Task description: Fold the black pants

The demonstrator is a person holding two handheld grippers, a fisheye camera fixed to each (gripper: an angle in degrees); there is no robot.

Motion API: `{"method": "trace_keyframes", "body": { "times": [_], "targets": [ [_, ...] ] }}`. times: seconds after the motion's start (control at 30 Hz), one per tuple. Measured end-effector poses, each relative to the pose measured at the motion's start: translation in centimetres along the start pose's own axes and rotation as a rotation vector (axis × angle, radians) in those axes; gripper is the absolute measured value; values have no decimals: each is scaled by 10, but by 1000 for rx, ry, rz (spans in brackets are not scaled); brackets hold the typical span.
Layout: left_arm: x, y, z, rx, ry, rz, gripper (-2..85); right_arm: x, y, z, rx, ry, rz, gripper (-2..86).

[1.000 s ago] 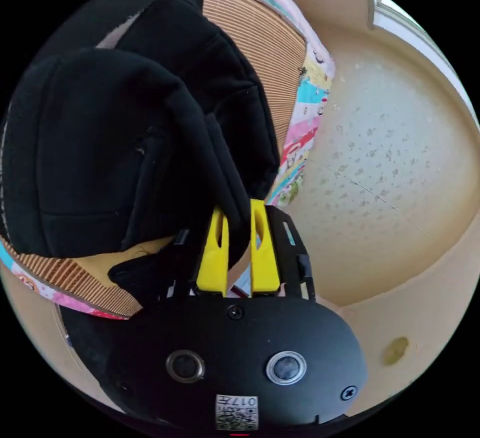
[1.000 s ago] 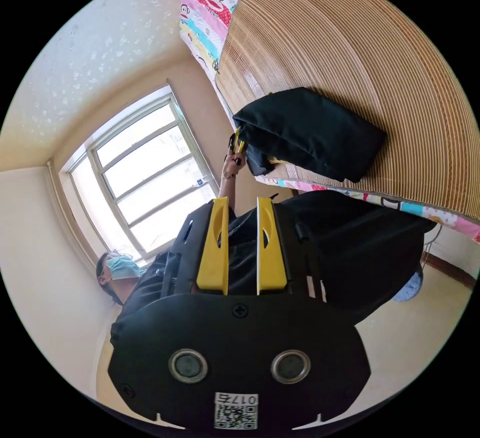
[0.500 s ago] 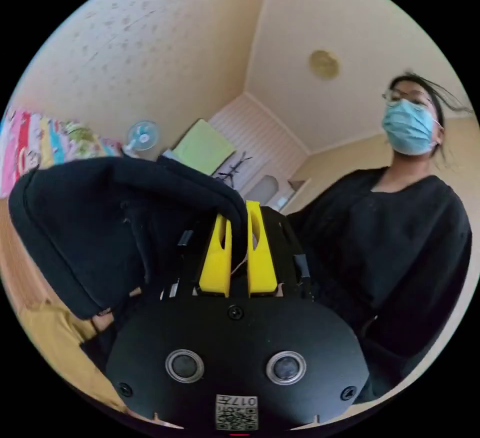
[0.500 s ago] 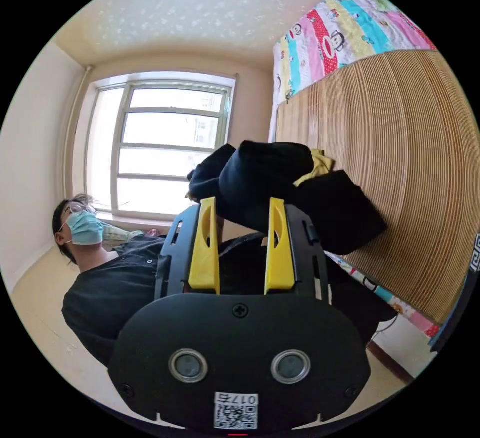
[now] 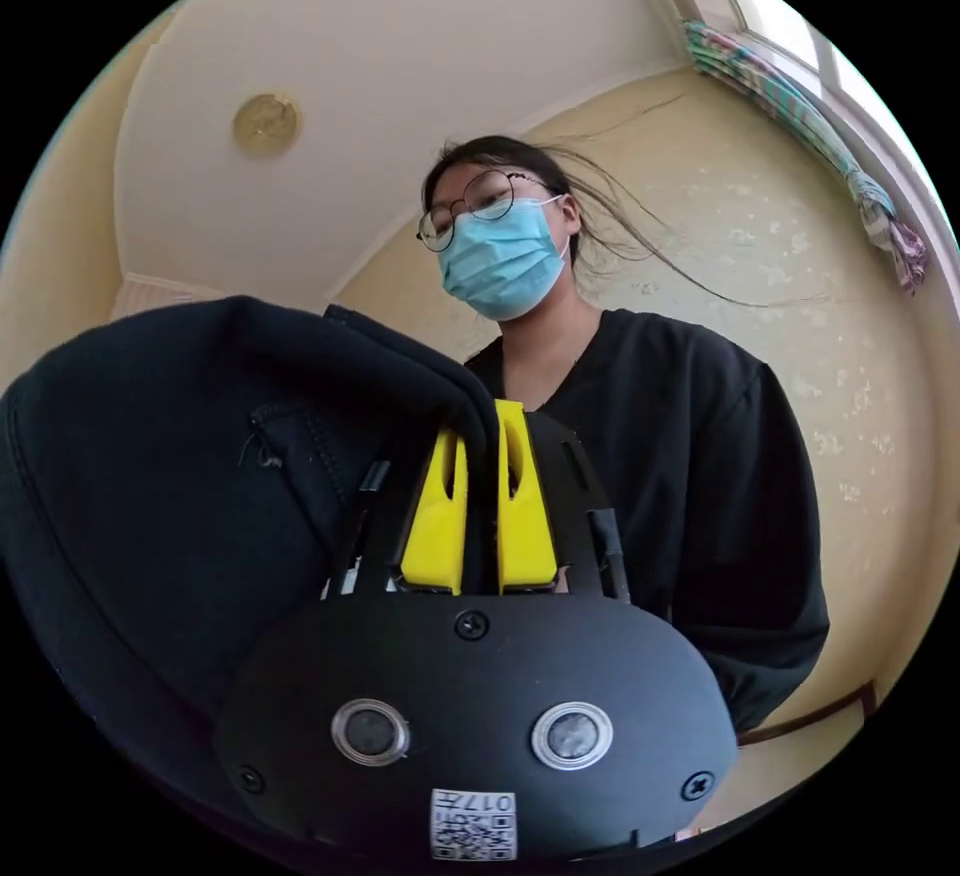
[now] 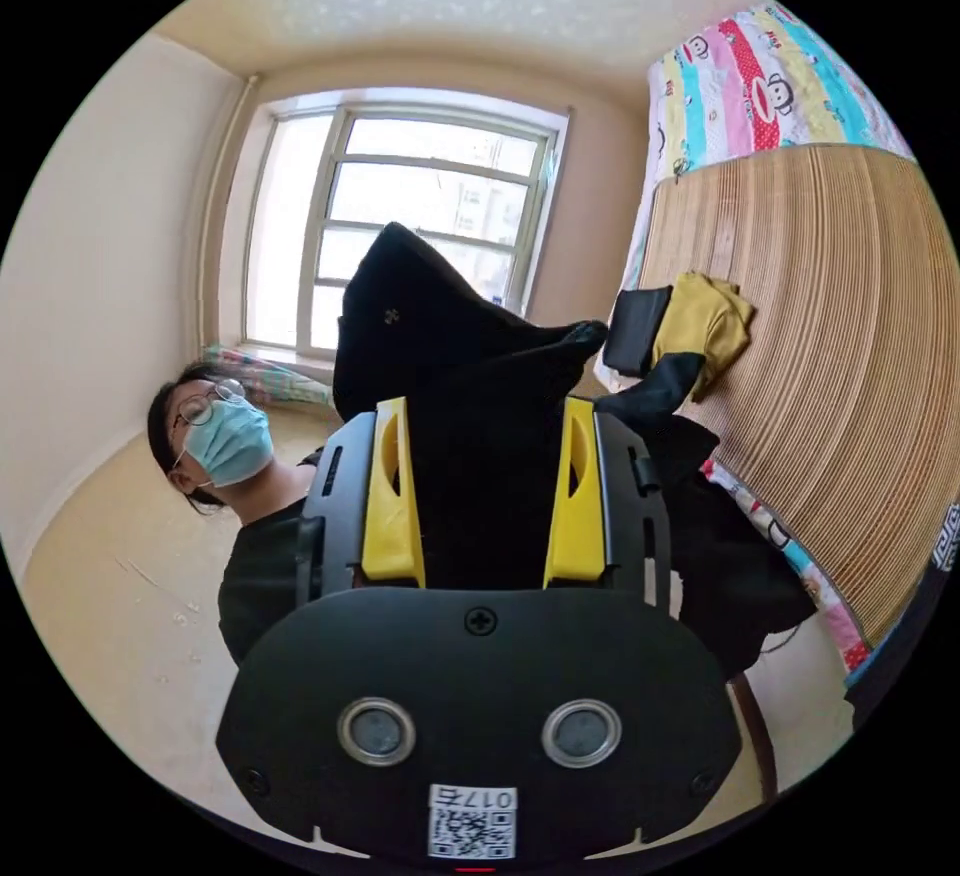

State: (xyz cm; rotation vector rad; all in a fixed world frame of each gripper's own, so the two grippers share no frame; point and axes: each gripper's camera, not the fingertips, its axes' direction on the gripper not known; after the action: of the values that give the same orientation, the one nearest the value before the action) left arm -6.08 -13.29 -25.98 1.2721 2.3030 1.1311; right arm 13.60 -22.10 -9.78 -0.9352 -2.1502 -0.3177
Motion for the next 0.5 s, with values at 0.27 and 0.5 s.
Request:
{"method": "trace_keyframes", "body": {
  "times": [0.27, 0.5],
  "targets": [
    [-19, 56, 56, 5, 44, -125, 51, 52, -47, 81, -424, 131, 243, 89],
    [2, 70, 74, -82, -102, -113, 51, 79, -63, 26, -370, 188, 316, 185]
  ]
}}
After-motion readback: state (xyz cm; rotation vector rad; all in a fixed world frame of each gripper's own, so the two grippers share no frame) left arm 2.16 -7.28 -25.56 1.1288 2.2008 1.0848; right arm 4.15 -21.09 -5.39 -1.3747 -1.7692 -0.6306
